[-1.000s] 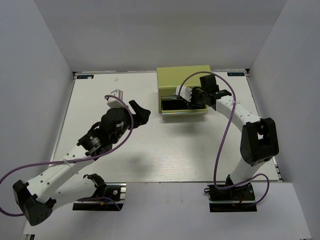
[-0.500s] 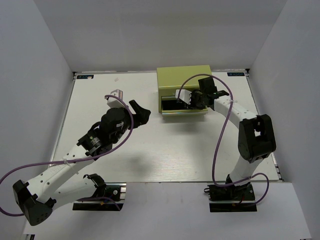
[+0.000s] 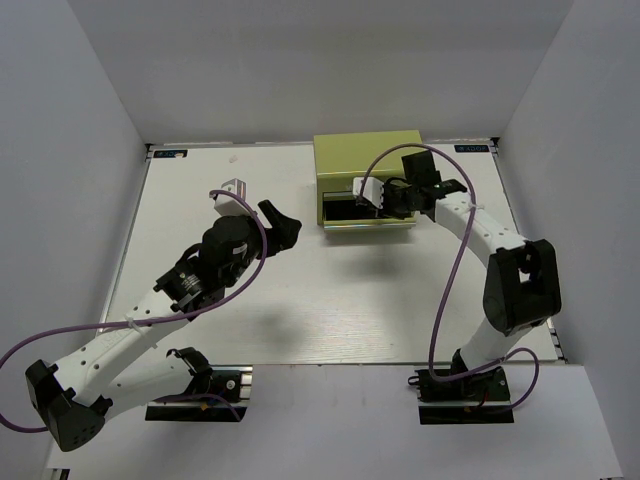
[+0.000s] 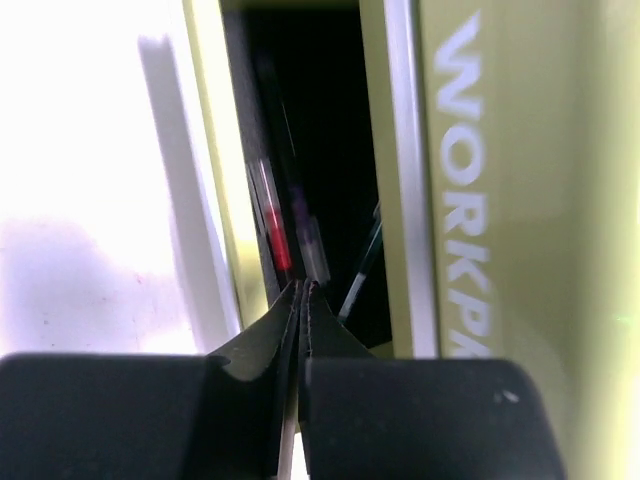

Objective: Sort the stationery into containers
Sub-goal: Place the pen in the drawer, then close the drawer in the storage box.

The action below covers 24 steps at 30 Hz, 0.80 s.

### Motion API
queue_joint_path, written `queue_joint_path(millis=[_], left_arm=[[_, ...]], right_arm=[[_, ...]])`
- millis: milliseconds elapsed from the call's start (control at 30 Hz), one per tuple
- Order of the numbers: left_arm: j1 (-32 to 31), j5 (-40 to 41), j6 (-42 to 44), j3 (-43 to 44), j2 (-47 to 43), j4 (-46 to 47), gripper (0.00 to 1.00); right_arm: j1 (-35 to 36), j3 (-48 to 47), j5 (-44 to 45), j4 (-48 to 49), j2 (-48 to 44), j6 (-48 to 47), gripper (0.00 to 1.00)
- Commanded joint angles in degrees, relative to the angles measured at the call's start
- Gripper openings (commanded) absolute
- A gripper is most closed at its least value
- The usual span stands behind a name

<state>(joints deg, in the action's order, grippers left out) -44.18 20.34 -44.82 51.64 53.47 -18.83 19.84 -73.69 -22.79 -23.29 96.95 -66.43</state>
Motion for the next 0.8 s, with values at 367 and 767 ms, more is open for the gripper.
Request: queue_joint_path(millis=[367,767], left_arm=[[0.15,-0.47,-0.18,-0.40,-0.91,0.72,0.85],[0.15,-0.47,-0.18,-0.40,-1.44,0.20,0.85]], right_arm=[[0.73,-6.38,-13.43,-26.37,2.54,-19.62,0.00],[6.18,-3.92,7.91,0.07,9.39,4.63,0.00]])
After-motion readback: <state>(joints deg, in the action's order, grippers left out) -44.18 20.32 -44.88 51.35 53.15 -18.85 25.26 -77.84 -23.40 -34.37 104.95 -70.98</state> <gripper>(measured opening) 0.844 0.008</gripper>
